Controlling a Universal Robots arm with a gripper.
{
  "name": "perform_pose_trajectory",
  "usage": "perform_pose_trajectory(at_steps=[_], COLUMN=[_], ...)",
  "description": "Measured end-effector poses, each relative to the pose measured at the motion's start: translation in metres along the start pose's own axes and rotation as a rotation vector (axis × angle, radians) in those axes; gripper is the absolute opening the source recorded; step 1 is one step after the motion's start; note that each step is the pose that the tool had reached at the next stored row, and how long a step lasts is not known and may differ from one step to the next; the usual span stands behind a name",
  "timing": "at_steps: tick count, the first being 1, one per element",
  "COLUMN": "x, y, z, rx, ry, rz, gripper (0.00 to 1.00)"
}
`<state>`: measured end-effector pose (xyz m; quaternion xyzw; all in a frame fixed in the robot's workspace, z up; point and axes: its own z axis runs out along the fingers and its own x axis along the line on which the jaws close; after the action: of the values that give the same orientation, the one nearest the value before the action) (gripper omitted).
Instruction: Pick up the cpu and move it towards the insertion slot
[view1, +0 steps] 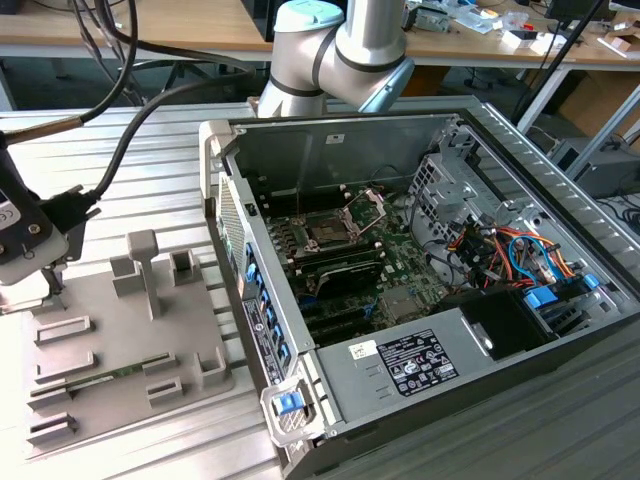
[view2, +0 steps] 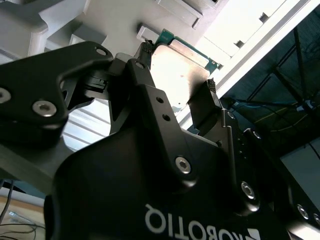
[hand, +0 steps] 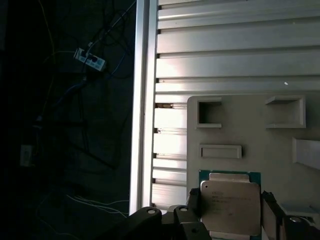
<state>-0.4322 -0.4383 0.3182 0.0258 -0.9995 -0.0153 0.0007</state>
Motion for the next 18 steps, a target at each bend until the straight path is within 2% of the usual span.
perform_pose_trajectory(at_steps=[18], x=[0.0000], y=[0.0003], z=[-0.0113], rx=[0.0000], ry=[0.0000], rz=[0.000], gripper=[0.55])
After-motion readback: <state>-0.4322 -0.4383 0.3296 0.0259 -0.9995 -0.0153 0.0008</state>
